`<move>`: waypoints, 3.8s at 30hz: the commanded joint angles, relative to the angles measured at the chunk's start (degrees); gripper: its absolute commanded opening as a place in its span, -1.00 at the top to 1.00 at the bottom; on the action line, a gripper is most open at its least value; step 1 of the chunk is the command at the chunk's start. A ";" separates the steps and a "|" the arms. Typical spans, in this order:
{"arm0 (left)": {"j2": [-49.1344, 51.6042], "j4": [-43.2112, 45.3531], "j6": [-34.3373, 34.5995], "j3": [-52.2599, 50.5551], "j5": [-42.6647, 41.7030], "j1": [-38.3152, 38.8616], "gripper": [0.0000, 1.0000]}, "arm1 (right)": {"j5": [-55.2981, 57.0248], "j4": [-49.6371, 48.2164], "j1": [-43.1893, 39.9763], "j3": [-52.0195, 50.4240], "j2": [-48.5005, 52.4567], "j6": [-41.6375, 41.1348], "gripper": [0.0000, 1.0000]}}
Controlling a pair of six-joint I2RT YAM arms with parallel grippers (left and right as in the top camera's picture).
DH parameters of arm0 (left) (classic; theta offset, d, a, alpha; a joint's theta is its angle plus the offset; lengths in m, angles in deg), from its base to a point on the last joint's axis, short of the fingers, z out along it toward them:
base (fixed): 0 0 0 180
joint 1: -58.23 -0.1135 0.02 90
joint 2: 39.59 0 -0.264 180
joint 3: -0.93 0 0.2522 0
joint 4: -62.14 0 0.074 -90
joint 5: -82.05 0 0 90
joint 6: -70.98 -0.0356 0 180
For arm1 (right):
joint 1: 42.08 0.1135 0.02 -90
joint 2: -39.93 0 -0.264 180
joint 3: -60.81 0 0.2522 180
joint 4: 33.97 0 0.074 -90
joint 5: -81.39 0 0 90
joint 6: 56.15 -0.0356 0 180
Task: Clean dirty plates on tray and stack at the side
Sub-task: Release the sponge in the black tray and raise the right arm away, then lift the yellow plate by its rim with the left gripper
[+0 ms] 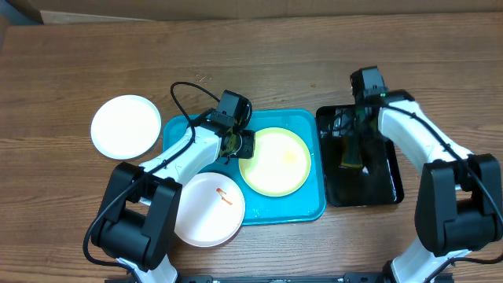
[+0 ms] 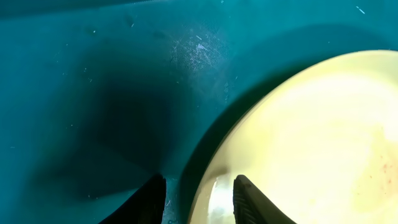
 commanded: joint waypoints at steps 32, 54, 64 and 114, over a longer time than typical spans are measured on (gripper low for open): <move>0.46 -1.27 0.13 -1.27 0.00 1.62 0.56 | -6.08 13.92 -24.13 14.58 -1.11 -2.51 -1.00; -1.90 -3.37 -2.10 4.98 1.49 -1.90 0.92 | -6.08 13.86 -24.13 14.58 -1.11 -2.51 -1.00; -5.09 -4.07 -6.67 9.49 5.77 -1.88 0.92 | -6.08 13.86 -24.13 14.58 -1.11 -2.51 -1.00; -5.81 7.32 -30.86 22.53 64.43 42.21 0.92 | -6.08 13.86 -24.13 14.58 -1.11 -2.51 -1.00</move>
